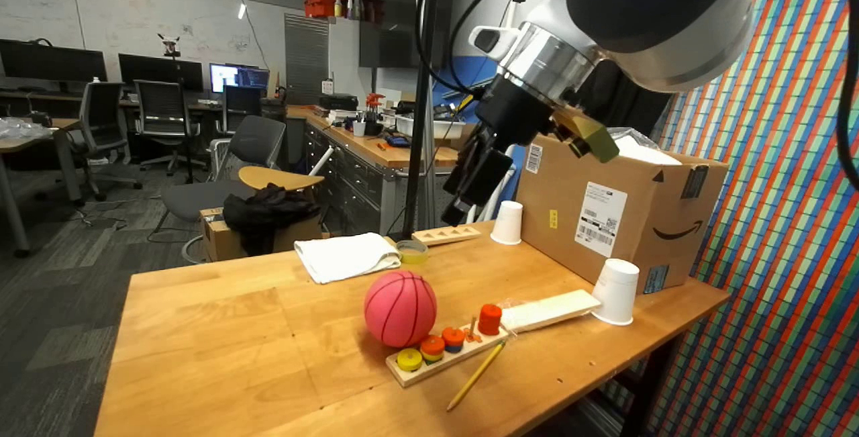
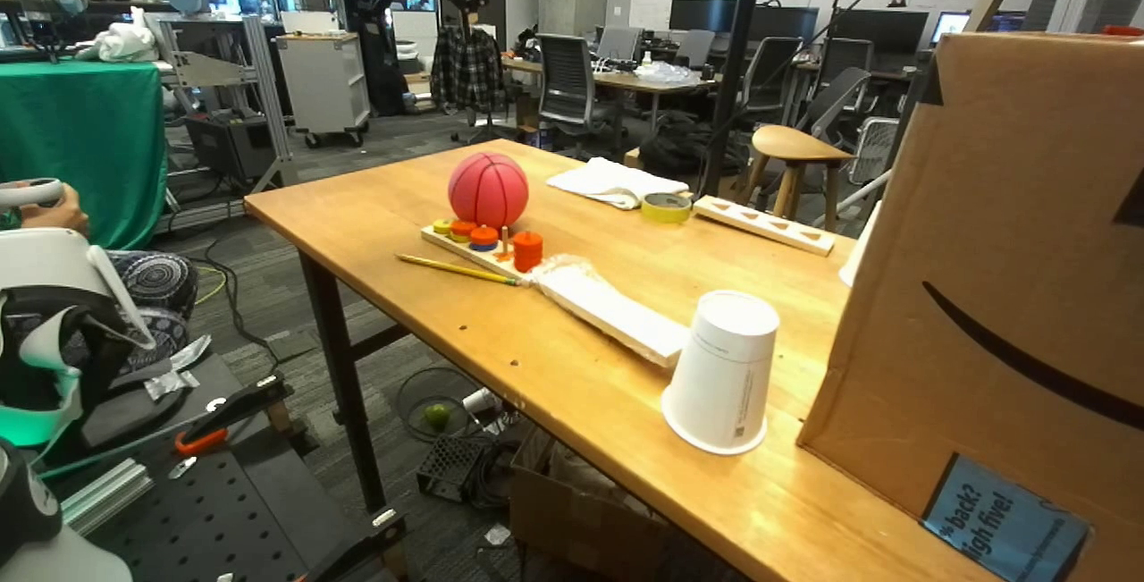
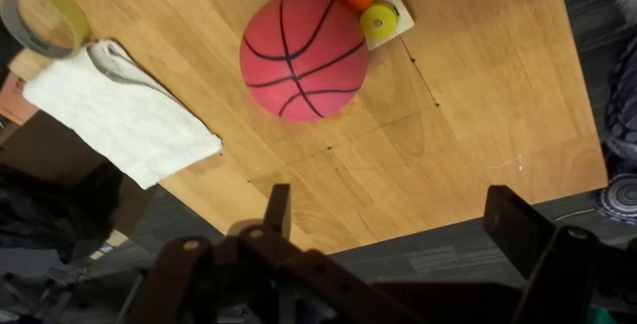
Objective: Move the ball towards the box
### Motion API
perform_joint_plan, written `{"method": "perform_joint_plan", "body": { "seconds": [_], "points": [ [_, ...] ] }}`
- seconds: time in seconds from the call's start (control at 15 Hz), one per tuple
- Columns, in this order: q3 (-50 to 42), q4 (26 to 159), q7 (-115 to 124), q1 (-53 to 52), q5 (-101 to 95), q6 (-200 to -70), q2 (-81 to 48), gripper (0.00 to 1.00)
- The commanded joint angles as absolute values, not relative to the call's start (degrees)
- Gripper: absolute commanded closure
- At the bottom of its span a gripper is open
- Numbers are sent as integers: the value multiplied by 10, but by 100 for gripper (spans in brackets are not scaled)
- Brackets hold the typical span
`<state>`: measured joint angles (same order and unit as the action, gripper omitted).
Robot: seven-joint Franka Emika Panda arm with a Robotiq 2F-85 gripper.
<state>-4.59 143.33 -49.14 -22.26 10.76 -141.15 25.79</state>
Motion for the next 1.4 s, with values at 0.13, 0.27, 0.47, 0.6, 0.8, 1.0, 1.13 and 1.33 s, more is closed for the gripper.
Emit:
{"method": "perform_joint_plan", "body": {
  "seconds": [0.13, 0.27, 0.47, 0.6, 0.8, 1.0, 1.13, 1.33],
  "points": [
    [-35, 1372, -640, -269, 146, -1425, 203, 0],
    [-32, 1353, -699, -282, 178, -1424, 181, 0],
    [-17, 1314, -773, -288, 223, -1409, 139, 0],
    [0, 1287, -814, -281, 253, -1403, 105, 0],
    [26, 1248, -855, -261, 285, -1395, 53, 0],
    [53, 1214, -876, -232, 287, -1387, 4, 0],
    [70, 1197, -886, -208, 282, -1379, -22, 0],
    [88, 1186, -907, -172, 289, -1362, -52, 0]
  ]
}}
